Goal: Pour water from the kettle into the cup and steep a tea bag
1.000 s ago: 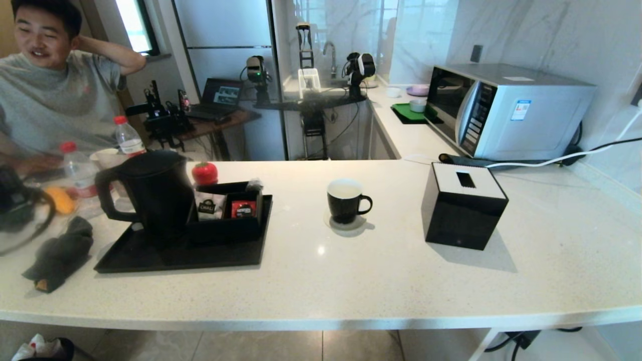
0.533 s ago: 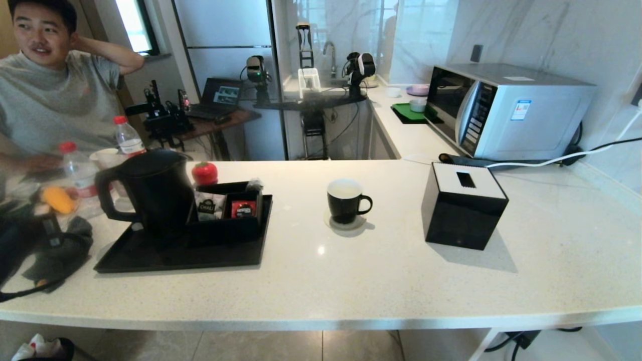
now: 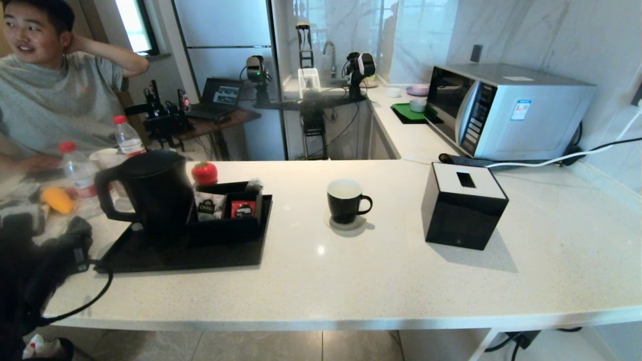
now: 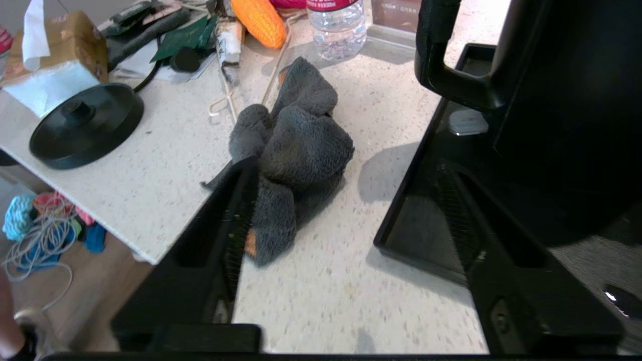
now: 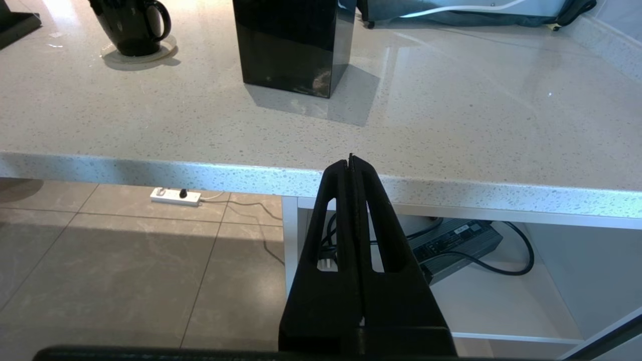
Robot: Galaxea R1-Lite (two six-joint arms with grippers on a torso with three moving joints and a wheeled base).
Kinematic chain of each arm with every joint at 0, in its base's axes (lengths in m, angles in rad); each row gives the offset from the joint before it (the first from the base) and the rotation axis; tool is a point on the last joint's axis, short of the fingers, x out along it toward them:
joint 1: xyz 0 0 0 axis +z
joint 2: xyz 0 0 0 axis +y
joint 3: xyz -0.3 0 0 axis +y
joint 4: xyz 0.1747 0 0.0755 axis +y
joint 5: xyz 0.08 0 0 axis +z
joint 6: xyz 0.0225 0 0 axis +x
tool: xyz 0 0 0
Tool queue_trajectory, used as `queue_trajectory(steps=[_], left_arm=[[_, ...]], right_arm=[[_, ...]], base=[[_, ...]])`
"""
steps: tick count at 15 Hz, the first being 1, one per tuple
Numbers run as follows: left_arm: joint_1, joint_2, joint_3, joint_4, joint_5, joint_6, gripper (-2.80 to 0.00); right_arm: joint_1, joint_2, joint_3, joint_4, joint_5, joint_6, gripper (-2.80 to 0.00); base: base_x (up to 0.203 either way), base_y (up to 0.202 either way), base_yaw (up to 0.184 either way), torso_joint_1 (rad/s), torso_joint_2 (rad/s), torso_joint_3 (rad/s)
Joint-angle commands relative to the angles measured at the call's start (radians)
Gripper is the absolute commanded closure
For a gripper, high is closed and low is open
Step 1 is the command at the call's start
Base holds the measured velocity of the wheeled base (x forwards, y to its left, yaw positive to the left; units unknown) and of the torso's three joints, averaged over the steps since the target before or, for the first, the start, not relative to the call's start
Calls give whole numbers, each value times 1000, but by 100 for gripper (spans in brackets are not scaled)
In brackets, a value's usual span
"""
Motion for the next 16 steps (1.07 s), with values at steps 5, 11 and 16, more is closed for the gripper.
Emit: queue_trajectory(steps=[5, 11, 16], left_arm=[[6, 136, -101, -72, -36, 15, -280], [49, 205, -279, -72, -145, 21, -280], [86, 249, -350, -72, -200, 21, -280]], right_arm=[[0, 1, 0, 0, 0, -1, 0], [0, 1, 0, 0, 0, -1, 0], [1, 1, 0, 0, 0, -1, 0]], base=[[0, 0, 0, 0, 0, 0], [0, 0, 0, 0, 0, 0], [0, 0, 0, 0, 0, 0]])
